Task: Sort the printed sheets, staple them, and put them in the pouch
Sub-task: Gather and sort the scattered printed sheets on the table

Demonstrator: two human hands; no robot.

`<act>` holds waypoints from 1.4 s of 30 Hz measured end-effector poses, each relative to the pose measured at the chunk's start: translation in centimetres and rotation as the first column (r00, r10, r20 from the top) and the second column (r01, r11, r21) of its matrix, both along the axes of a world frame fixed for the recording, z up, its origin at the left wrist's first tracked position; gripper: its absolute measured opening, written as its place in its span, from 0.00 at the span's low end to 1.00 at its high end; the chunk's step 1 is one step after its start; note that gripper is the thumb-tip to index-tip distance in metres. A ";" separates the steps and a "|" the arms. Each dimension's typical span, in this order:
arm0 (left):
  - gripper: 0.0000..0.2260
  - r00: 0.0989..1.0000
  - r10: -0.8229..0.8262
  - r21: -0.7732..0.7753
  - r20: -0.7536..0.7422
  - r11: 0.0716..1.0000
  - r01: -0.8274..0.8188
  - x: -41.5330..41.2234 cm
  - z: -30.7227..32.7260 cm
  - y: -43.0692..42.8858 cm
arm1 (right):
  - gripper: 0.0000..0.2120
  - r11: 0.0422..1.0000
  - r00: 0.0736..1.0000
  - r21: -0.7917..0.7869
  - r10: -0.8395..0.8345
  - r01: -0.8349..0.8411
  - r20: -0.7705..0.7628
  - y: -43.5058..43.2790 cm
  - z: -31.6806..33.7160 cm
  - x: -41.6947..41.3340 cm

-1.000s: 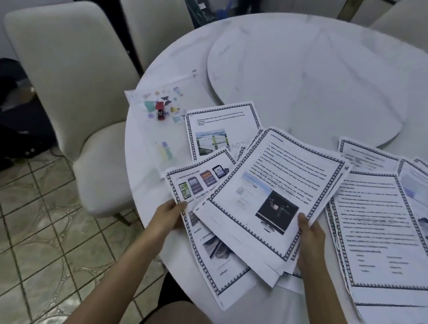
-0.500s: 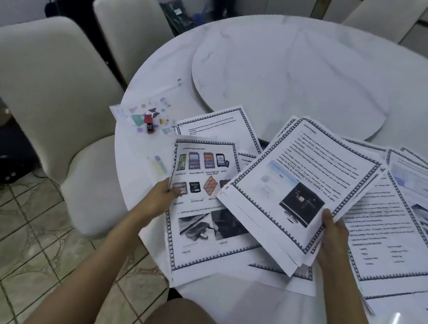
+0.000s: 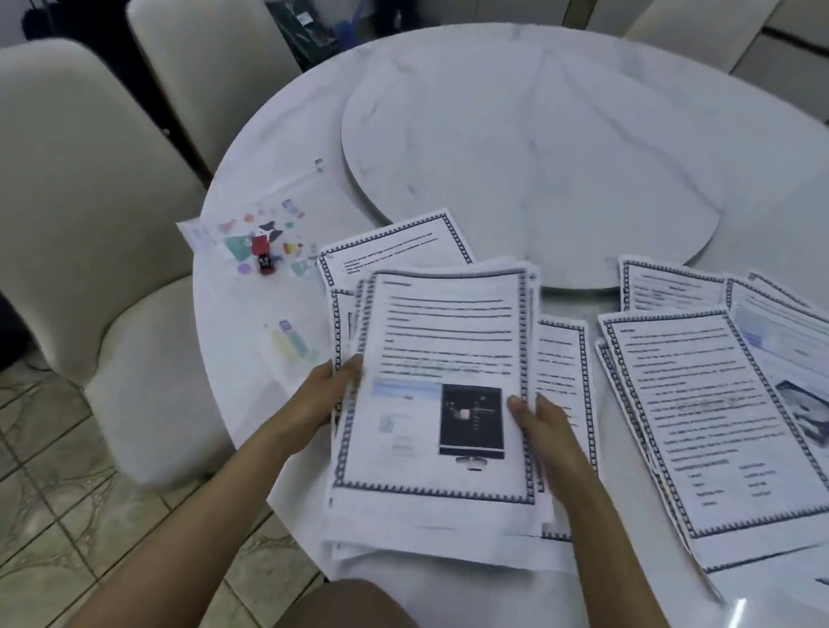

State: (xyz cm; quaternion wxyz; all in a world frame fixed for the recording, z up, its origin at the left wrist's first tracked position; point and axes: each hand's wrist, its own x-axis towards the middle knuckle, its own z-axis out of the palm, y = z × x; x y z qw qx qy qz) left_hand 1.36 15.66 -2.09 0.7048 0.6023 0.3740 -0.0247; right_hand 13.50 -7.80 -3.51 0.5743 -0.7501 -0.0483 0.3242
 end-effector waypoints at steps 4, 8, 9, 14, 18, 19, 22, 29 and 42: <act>0.17 0.999 -0.020 0.087 0.032 0.996 0.017 -0.3 -0.6 -0.5 | 0.08 0.995 0.994 -0.027 0.101 -0.100 0.034 1.3 0.6 0.2; 0.17 0.991 -0.090 0.170 0.102 0.983 0.072 0.1 0.1 -0.8 | 0.07 0.994 0.993 -0.079 0.087 -0.080 0.080 0.6 1.1 1.0; 0.16 0.986 -0.108 0.181 0.127 0.980 0.084 0.3 0.6 -0.8 | 0.08 0.995 0.993 -0.080 0.069 -0.061 0.100 0.3 1.2 1.1; 0.11 0.957 -0.174 0.181 0.232 0.974 0.133 2.4 3.5 -1.2 | 0.21 0.998 0.998 0.045 -0.039 0.038 0.042 -1.5 2.1 2.0; 0.10 0.945 -0.180 0.145 0.273 0.979 0.145 3.7 4.5 -2.1 | 0.13 0.982 0.998 0.180 -0.057 0.059 -0.019 -2.6 3.8 2.6; 0.10 0.945 -0.179 0.138 0.274 0.980 0.146 4.0 4.6 -2.4 | 0.11 0.983 0.996 0.168 -0.084 0.079 0.022 -2.7 4.2 2.7; 0.12 0.955 -0.186 0.151 0.229 0.976 0.154 4.6 4.3 -3.6 | 0.09 0.984 0.974 0.107 -0.157 0.140 0.163 -3.4 5.0 3.0; 0.09 0.995 -0.094 0.208 0.037 0.975 0.084 3.9 2.5 -5.5 | 0.09 0.939 0.904 0.075 -0.342 0.335 0.256 -9.2 5.2 4.7; 0.19 0.992 0.034 0.251 -0.119 0.968 -0.003 3.9 0.7 -8.1 | 0.14 0.775 0.756 0.066 -0.628 0.628 0.187 -17.5 3.8 7.0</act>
